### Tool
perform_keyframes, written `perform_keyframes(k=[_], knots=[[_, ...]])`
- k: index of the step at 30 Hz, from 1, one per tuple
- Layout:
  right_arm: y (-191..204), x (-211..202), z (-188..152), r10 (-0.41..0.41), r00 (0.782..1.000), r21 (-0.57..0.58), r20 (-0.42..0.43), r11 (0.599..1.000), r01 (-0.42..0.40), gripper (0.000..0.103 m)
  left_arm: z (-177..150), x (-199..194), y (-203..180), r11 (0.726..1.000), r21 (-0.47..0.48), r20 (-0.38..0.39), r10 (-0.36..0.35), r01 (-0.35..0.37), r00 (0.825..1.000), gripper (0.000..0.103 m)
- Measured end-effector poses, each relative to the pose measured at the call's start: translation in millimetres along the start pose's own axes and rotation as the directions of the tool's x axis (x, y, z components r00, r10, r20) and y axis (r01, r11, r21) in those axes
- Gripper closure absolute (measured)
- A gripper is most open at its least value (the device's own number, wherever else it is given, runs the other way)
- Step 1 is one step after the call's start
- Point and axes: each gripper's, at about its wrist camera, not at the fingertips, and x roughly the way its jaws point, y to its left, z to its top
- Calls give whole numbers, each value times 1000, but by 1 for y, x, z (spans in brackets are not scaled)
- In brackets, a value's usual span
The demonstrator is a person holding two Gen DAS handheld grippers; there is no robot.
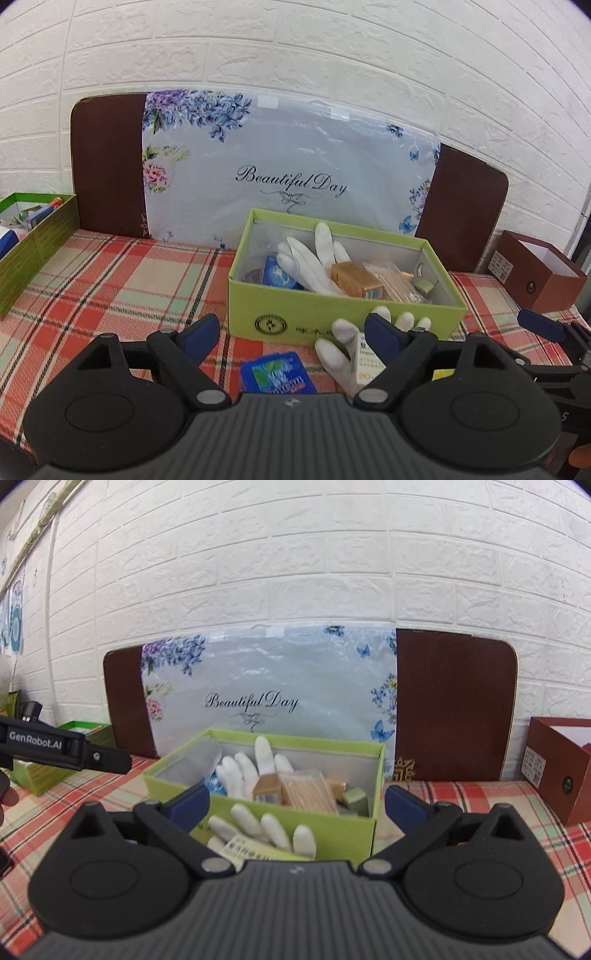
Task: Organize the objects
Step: 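Withdraw both tools from the green box toward the remaining items, then grasp blue Mentos box with left tool while right tool grasps yellow medicine box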
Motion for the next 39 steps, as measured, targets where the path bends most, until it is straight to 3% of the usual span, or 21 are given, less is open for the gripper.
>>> perform_keyframes(k=[10, 15, 21, 26, 30, 34, 39], knots=[[1, -3, -56, 26, 991, 89, -135, 996, -14, 0, -68, -11, 9, 998, -62, -93, 13, -19, 996, 14], [-1, 19, -67, 43, 982, 117, -183, 993, -22, 0, -70, -7, 17, 995, -77, -113, 48, -57, 992, 14], [4, 40, -69, 71, 978, 99, -196, 994, -52, 0, -60, 4, 16, 996, -74, -96, 47, -54, 994, 14], [16, 37, -71, 143, 973, 75, -182, 988, -132, 0, -54, 20, 13, 996, -75, -98, 44, -51, 994, 14], [21, 24, -72, 306, 934, 75, -187, 952, -297, 2, -48, 28, 11, 996, -68, -95, 48, -55, 994, 14], [19, 25, -67, 210, 965, -4, -160, 977, -213, 2, -47, 34, 11, 997, -56, -100, 55, -61, 993, 14], [20, 45, -64, 192, 962, -27, -194, 979, -201, 2, -48, 42, 10, 997, -48, -111, 61, -67, 992, 14]])
